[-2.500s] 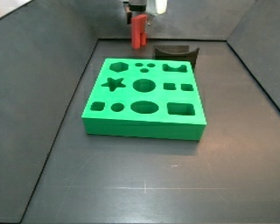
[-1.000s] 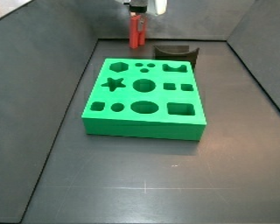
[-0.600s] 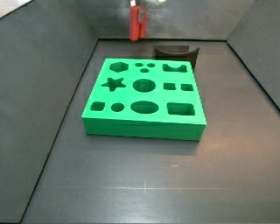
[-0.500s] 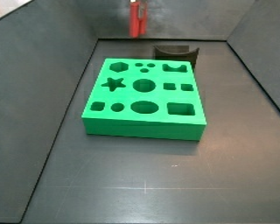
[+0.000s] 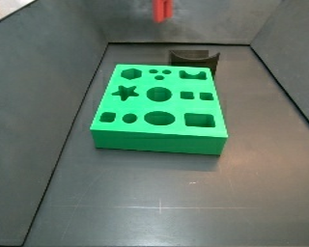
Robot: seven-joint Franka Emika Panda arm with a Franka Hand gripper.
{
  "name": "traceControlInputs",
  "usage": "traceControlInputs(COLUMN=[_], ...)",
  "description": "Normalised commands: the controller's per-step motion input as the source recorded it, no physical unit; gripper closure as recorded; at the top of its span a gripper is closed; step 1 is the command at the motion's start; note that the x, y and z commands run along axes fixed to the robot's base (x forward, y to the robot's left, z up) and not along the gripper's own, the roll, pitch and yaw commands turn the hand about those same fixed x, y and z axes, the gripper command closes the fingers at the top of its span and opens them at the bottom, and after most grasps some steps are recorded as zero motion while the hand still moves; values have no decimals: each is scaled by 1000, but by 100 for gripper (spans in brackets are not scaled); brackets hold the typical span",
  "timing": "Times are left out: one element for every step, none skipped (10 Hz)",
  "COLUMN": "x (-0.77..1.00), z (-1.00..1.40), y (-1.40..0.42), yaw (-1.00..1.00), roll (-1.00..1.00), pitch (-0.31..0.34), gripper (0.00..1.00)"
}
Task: Pick up the square-circle object. Move up. Move to above the board. Insert the square-circle object.
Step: Move to above the board.
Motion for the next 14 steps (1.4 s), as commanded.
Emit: traceControlInputs(x=[252, 239, 227, 184, 160, 117, 67, 39, 27, 21, -135, -133, -140, -142], z=[1000, 1000, 1000, 1000, 1000, 982, 786, 642, 492, 340, 125, 110, 117, 116], y=[39, 37, 34, 26, 21, 13, 5, -2, -5, -7, -1000, -1000, -1000, -1000], yaw=[-28, -15, -7, 8, 15, 25, 32, 35, 36, 36, 1000, 1000, 1000, 1000], roll=[71, 58, 53, 57, 59, 66, 70, 67, 61, 54, -43, -40, -22, -43], pitch=[26, 83, 111, 133, 132, 124, 121, 120, 113, 109, 226, 222, 205, 185], gripper=[100, 100, 100, 100, 100, 100, 100, 100, 100, 100, 100, 100, 100, 100])
